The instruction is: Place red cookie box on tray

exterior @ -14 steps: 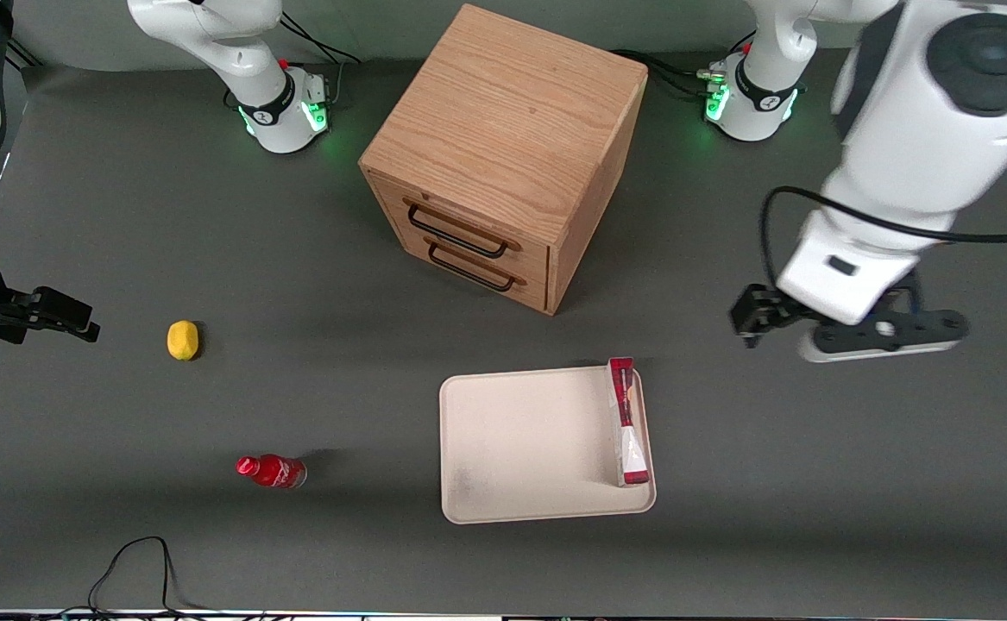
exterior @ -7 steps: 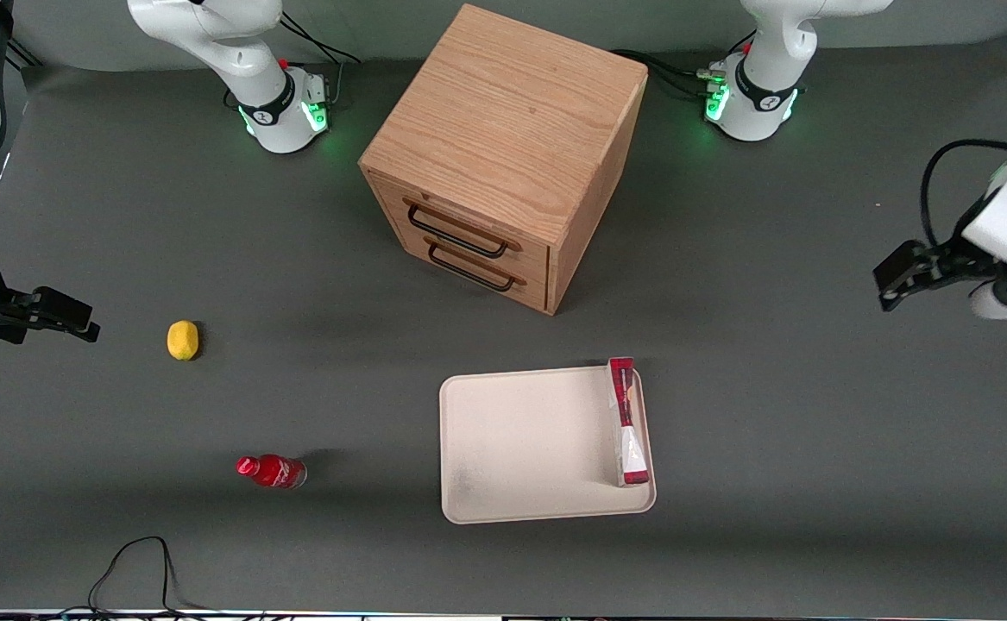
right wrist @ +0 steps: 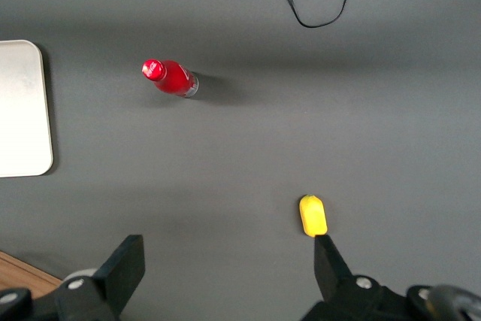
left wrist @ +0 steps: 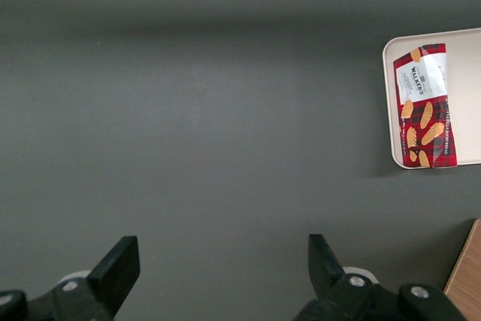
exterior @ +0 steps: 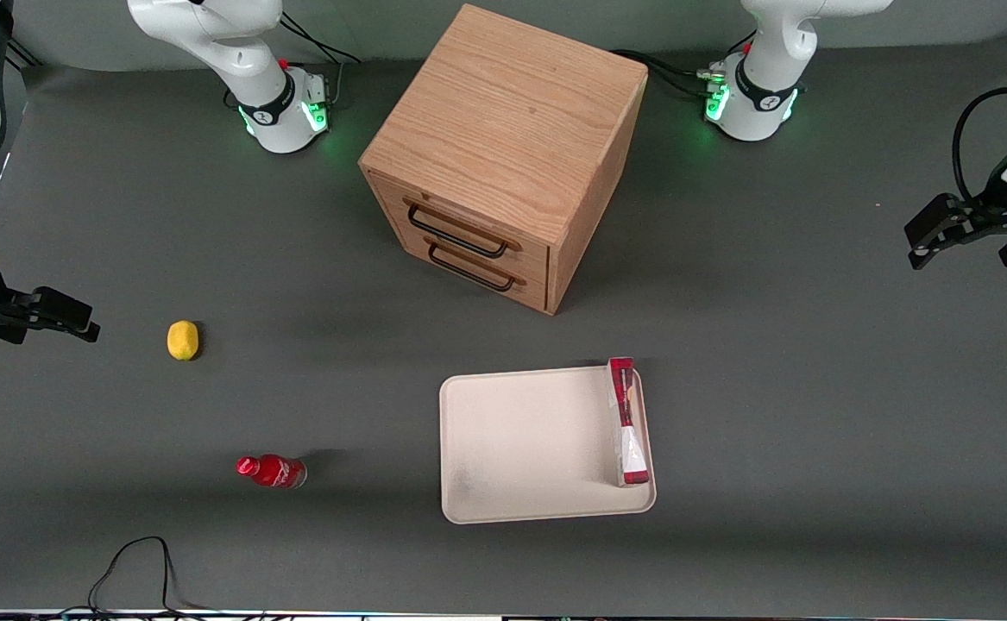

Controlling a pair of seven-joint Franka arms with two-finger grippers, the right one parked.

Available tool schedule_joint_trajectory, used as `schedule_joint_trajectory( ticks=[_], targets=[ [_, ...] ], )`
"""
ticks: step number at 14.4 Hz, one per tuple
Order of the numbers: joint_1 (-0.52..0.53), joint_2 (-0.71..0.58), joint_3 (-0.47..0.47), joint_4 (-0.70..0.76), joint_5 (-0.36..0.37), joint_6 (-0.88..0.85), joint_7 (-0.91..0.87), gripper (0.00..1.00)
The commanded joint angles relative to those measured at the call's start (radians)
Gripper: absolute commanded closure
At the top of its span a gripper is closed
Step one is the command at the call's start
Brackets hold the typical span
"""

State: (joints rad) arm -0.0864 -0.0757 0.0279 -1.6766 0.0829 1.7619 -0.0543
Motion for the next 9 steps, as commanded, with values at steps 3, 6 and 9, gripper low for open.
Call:
schedule_joint_trajectory(
  ticks=[3,6,9],
  targets=[
    [-0.033,0.031,0.040,0.082,-0.038,-0.060,0.005,0.00],
    [-0.016,0.033,0.026,0.087,-0.048,-0.082,0.001,0.00],
    [0.014,0.028,-0.006,0.083,-0.058,-0.116,-0.002,0.00]
  ],
)
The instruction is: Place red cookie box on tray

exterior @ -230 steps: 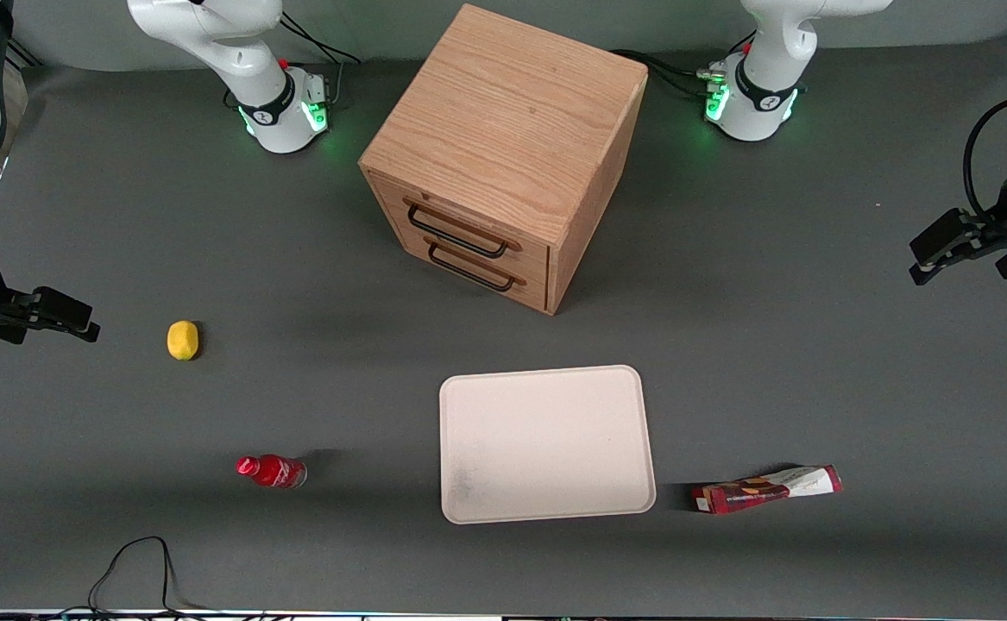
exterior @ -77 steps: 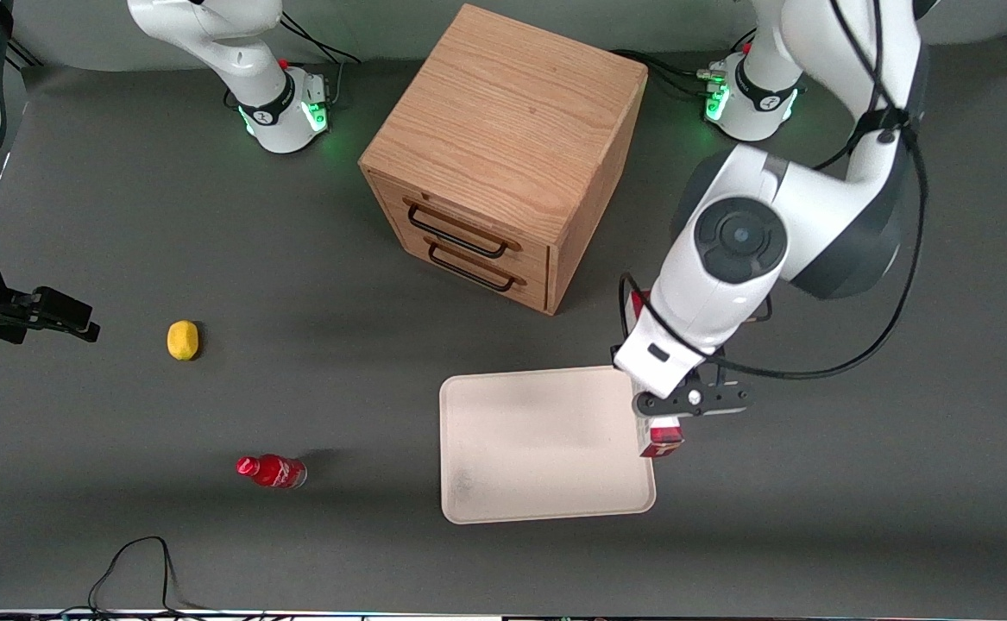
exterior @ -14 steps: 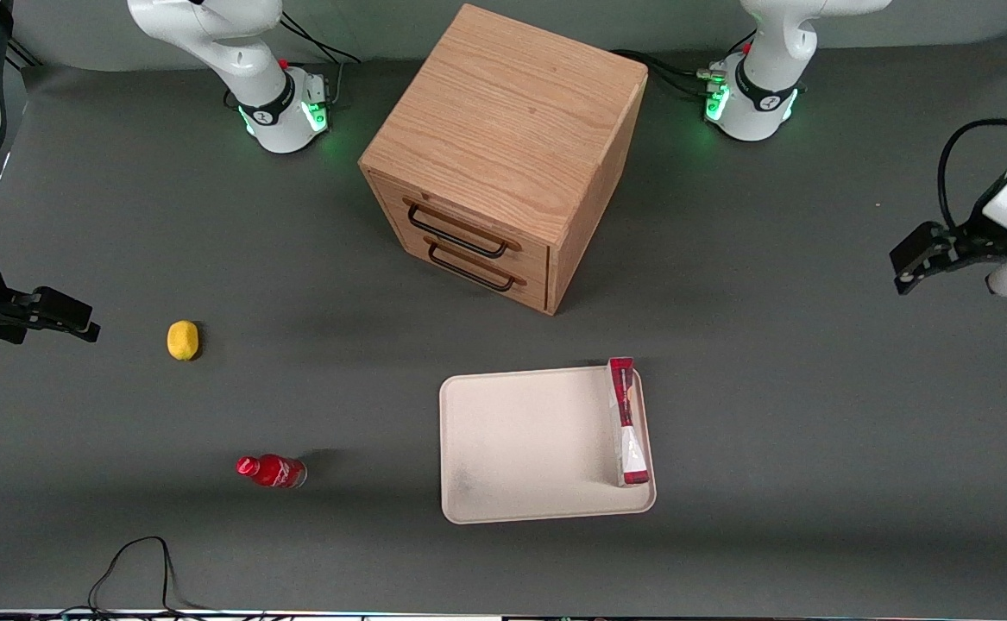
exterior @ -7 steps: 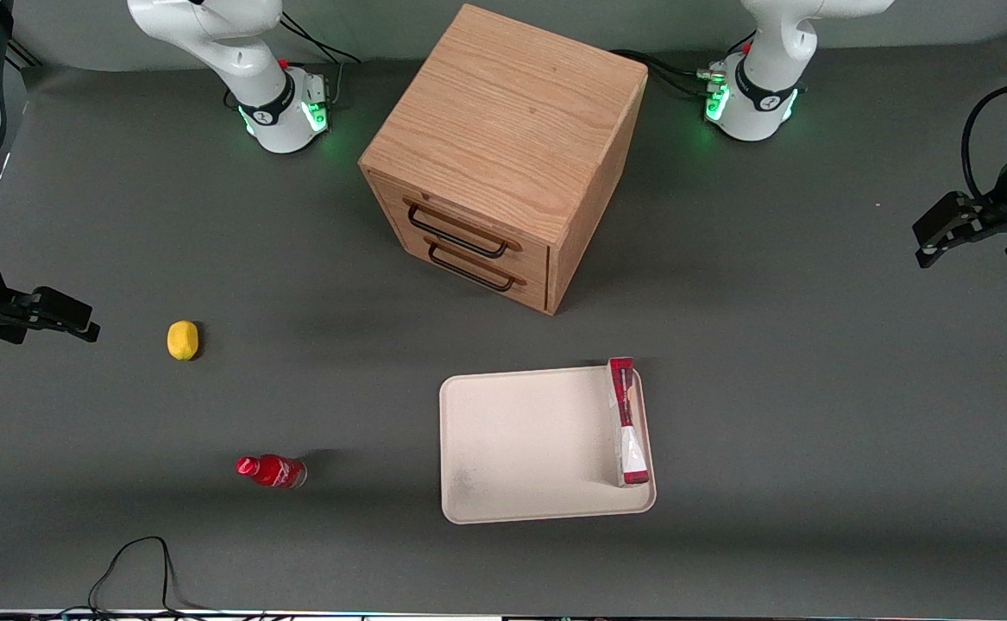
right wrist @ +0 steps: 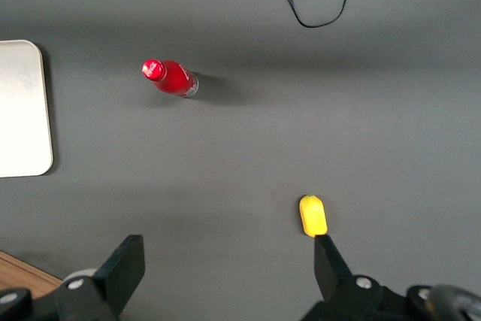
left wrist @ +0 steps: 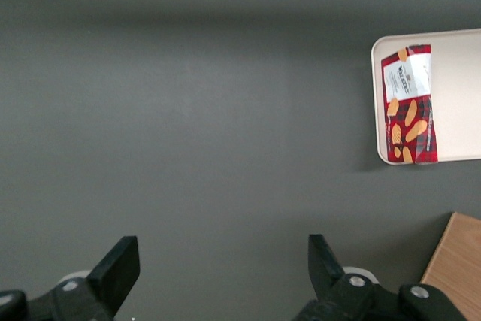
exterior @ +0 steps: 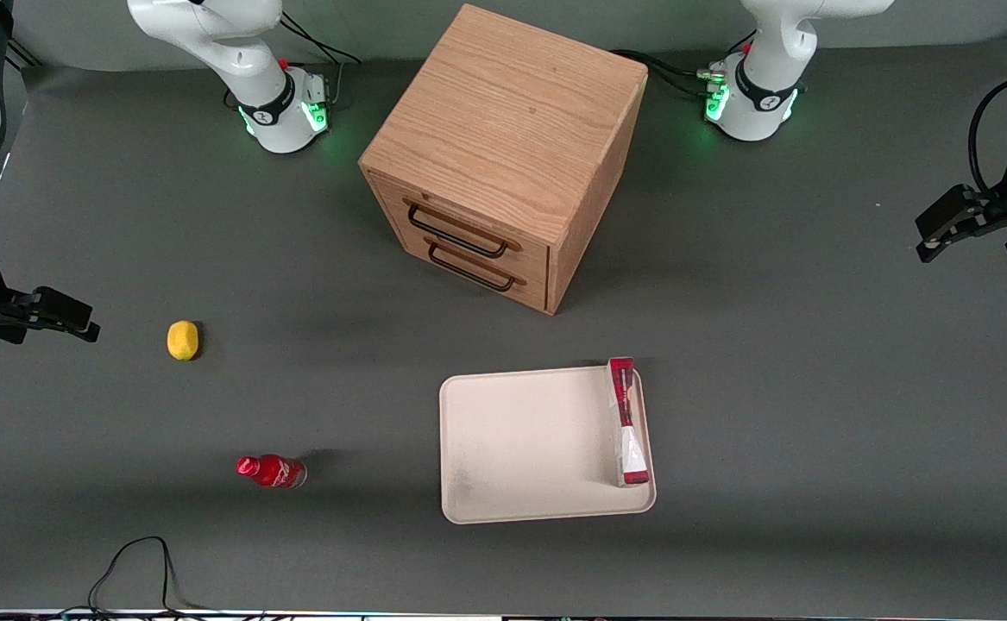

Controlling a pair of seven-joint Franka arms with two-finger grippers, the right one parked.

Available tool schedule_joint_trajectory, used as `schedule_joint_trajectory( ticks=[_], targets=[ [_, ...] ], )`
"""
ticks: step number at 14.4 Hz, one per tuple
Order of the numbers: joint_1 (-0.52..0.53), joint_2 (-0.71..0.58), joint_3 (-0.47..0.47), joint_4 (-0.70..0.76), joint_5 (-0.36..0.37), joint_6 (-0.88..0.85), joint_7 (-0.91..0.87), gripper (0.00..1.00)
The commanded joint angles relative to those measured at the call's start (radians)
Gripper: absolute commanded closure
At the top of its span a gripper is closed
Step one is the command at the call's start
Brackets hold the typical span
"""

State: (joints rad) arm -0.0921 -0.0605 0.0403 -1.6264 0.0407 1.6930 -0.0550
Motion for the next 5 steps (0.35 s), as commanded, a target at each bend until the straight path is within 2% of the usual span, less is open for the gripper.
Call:
schedule_joint_trajectory(
  ticks=[1,5],
  targets=[
    [0.018,0.013,-0.019,0.033,-0.016,-0.061,0.000,0.00],
    [0.017,0.011,-0.019,0.036,-0.019,-0.079,0.000,0.00]
  ],
)
